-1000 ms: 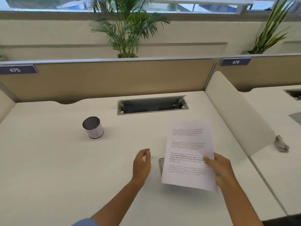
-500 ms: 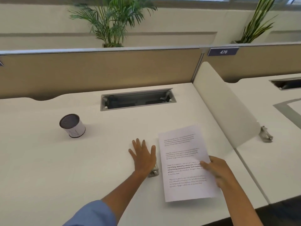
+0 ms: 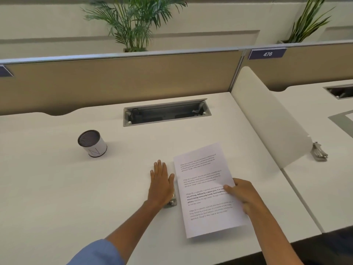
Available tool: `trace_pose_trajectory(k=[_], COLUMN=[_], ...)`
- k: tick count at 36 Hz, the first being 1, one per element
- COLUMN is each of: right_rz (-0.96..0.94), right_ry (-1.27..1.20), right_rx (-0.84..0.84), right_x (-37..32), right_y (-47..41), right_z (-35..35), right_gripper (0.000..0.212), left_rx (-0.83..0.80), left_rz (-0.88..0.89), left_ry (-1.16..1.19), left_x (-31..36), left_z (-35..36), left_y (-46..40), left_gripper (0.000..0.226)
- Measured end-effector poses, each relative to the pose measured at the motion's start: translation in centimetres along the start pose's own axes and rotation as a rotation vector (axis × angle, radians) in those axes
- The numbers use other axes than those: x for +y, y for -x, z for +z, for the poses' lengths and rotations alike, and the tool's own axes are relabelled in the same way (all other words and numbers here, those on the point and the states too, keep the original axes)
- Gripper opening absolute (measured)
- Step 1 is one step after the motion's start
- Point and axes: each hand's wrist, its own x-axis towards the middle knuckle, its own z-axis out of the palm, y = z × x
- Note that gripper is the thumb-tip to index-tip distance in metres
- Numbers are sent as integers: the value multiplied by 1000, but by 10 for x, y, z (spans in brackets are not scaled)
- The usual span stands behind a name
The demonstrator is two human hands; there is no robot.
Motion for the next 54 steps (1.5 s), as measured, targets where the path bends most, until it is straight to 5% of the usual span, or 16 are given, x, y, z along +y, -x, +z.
trace_pose_trajectory(k=[27, 54], right_rz=[-42, -22], right_ry=[-21, -15], right_rx=[-158, -167], right_x=[13, 19], right_y=[83, 87], right_z=[205, 250], right_gripper=[16, 16], left_rx=[44, 115], left_rz=[-217, -266], left_ry=[29, 181], left_x=[-180, -199], left_z=[-121, -127], left_y=[89, 89], left_gripper=[69, 71])
